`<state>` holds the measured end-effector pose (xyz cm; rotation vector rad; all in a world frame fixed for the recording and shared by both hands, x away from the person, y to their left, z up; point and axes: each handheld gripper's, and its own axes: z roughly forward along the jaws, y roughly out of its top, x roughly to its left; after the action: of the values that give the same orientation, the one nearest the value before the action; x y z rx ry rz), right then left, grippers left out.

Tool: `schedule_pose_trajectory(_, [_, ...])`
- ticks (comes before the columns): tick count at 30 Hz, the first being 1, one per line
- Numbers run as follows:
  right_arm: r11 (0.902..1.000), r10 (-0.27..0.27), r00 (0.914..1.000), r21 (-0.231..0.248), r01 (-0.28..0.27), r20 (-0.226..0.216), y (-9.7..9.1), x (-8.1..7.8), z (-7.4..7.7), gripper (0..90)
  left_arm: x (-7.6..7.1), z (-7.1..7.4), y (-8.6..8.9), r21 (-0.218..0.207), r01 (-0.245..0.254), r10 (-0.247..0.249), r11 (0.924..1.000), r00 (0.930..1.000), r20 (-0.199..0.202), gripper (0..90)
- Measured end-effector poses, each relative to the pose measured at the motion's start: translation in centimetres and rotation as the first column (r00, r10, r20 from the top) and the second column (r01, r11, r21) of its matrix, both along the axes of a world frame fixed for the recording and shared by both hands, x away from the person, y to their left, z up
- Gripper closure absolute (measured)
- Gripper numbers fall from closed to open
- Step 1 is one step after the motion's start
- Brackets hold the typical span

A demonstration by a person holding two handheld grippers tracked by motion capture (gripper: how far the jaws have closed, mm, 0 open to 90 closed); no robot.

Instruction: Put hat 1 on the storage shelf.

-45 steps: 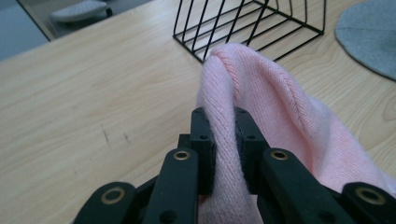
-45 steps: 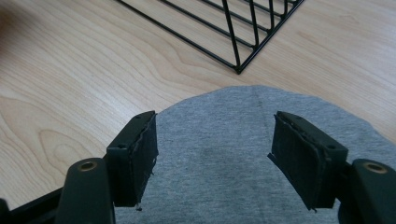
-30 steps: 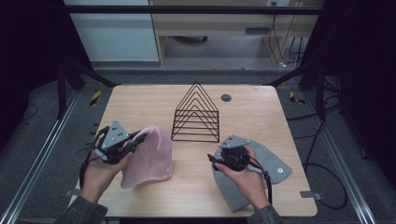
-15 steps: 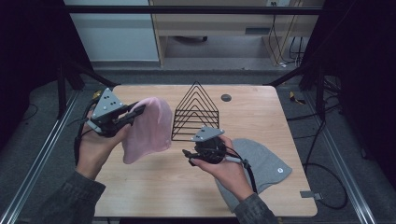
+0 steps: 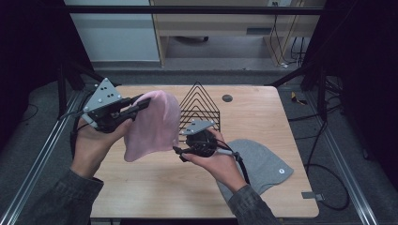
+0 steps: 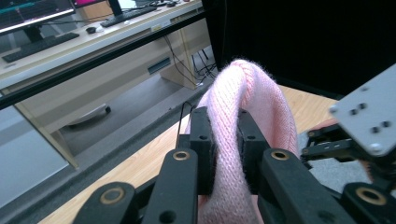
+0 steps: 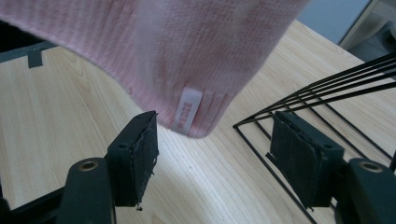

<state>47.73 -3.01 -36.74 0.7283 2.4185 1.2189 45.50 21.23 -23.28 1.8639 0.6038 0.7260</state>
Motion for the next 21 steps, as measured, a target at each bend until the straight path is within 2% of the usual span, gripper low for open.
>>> schedule_pose_trajectory(3, [0.9999, 0.013, 0.9998, 0.003, -0.013, -0.012, 0.1, 0.4, 0.0, 32.8, -0.1, 0.3, -0.4, -0.013, 0.017, -0.017, 0.9998, 0.9998, -0.009, 80.3])
schedule_pose_trajectory(4, [0.9998, 0.020, 0.9997, 0.008, -0.020, -0.015, 0.2, 0.5, -0.1, 35.5, -0.1, 0.4, -0.6, -0.009, 0.021, -0.021, 0.9997, 0.9997, -0.006, 80.4])
schedule_pose_trajectory(6, [0.9990, 0.040, 0.9991, 0.020, -0.040, -0.013, 0.2, 0.6, 0.0, 46.6, 0.1, 0.6, -0.8, -0.015, 0.031, -0.031, 0.9994, 0.9994, -0.013, 80.4])
schedule_pose_trajectory(8, [0.9976, 0.063, 0.9980, 0.028, -0.063, -0.004, 0.2, 0.6, 0.1, 61.6, 0.2, 0.7, -1.0, -0.009, 0.037, -0.037, 0.9993, 0.9992, -0.015, 80.3])
schedule_pose_trajectory(11, [0.9969, 0.075, 0.9972, 0.024, -0.074, -0.001, -0.2, 0.7, 0.4, 71.4, 0.7, 0.9, -1.1, -0.002, 0.047, -0.047, 0.9989, 0.9986, -0.025, 80.3])
schedule_pose_trajectory(15, [0.9980, 0.061, 0.9981, 0.012, -0.061, 0.004, -1.4, 1.1, 1.1, 77.5, 1.6, 1.0, -0.7, -0.007, 0.057, -0.057, 0.9984, 0.9972, -0.047, 80.2])
schedule_pose_trajectory(21, [0.9992, 0.039, 0.9992, -0.004, -0.039, 0.006, -3.1, 2.3, 2.2, 78.8, 3.4, 1.7, -0.7, 0.002, 0.094, -0.094, 0.9956, 0.9930, -0.072, 80.0])
